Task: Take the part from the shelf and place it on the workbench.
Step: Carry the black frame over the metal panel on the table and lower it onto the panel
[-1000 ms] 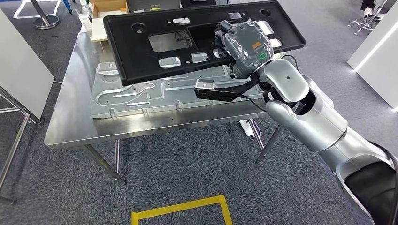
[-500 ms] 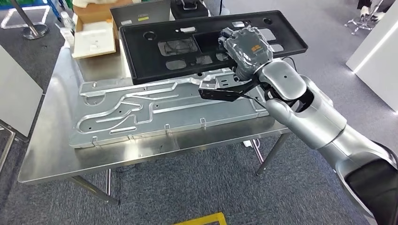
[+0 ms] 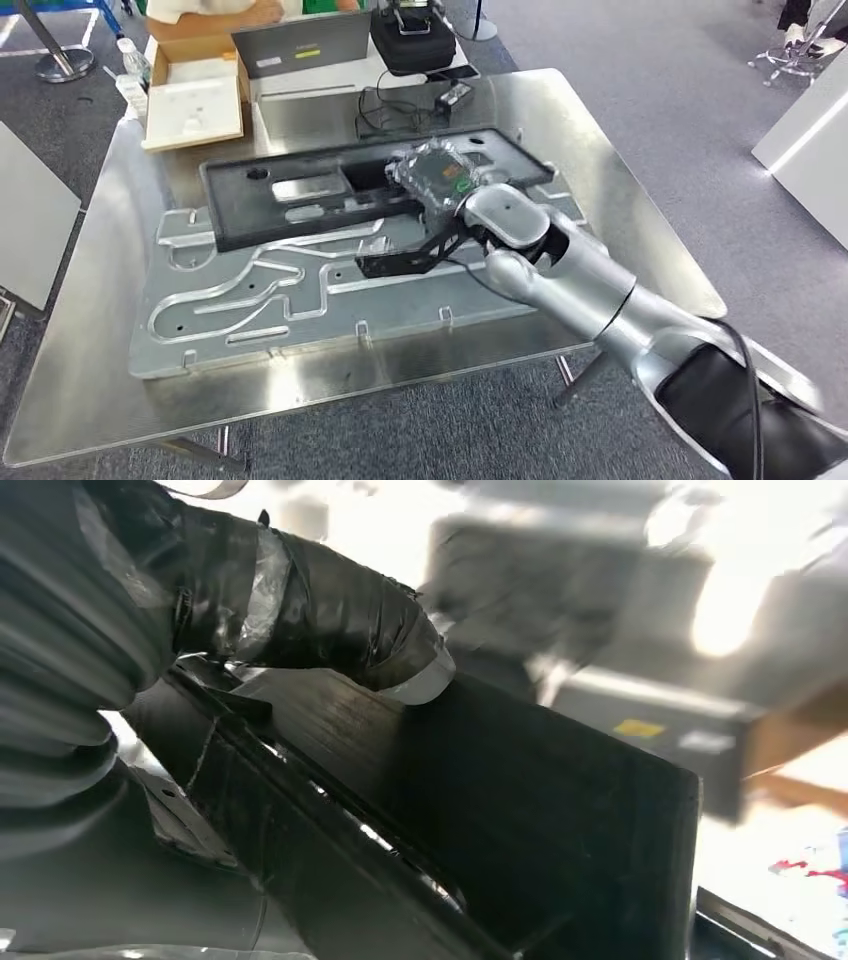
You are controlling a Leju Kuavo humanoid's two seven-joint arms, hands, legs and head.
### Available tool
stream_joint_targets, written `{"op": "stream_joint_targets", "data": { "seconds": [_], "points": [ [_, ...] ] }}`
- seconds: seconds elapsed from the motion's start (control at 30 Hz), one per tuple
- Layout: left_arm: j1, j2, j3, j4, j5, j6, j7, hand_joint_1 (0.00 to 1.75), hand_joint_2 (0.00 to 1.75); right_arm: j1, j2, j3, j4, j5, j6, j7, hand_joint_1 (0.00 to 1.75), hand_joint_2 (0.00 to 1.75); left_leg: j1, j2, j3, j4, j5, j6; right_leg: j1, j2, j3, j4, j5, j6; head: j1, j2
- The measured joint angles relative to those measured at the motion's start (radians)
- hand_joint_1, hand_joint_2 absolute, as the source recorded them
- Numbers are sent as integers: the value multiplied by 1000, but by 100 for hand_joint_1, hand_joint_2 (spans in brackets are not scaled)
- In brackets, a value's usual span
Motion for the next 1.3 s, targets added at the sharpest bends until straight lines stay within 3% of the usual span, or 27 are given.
{"op": "stream_joint_targets", "data": {
  "seconds": [0.03, 0.3, 0.43, 0.67, 1.0, 1.13, 1.23, 1.3],
  "points": [
    [0, -1, 0, 0, -2, 0, -1, 0, 175, 11, 14, 6, 13, -8, 0, -3, 175, 175, 0, -2, 2, 1, -6, -5, 2, 0, 1, -14, 29, -6, 0, 0],
    [-4, 0, -2, 0, -8, -1, -4, 0, 175, 42, 89, 19, 72, -32, -3, -9, 175, 175, -1, 4, 10, -5, -7, -7, 3, 15, 11, -21, 18, -21, -1, 0],
    [-8, 0, -3, 0, -3, -13, -12, 0, 175, 67, 128, 27, 125, -55, -6, -19, 175, 175, 1, 8, 25, -27, -23, -17, 7, 15, 13, -20, 13, -26, -1, 0],
    [-8, 0, -6, 0, 10, -24, -15, 0, 175, 104, 187, 54, 240, -82, -11, -42, 175, 175, 3, 9, 33, -29, -25, -24, 9, 14, 21, -19, 12, -28, -1, 0],
    [-8, 0, -7, 0, 10, -25, -15, 0, 175, 105, 207, 72, 288, -82, -15, -43, 175, 175, 2, 9, 36, -24, -27, -25, 8, 14, 27, -19, 12, -28, -1, 0],
    [-8, 0, -8, 0, 13, -30, -15, 0, 175, 105, 210, 73, 297, -82, -15, -42, 0, 0, 2, 9, 36, -23, -27, -24, 8, 14, 28, -19, 12, -28, -1, 0],
    [-8, 0, -8, 0, 21, -41, -10, 0, 175, 107, 218, 75, 315, -85, -14, -42, 0, 0, 2, 9, 36, -22, -28, -25, 8, 14, 28, -19, 12, -28, -1, 0],
    [-8, 0, -8, 0, 27, -44, 0, 0, 87, 107, 224, 77, 336, -87, -14, -42, 0, 0, 2, 9, 36, -22, -28, -25, 8, 14, 28, -19, 12, -28, -1, 0]
  ]
}}
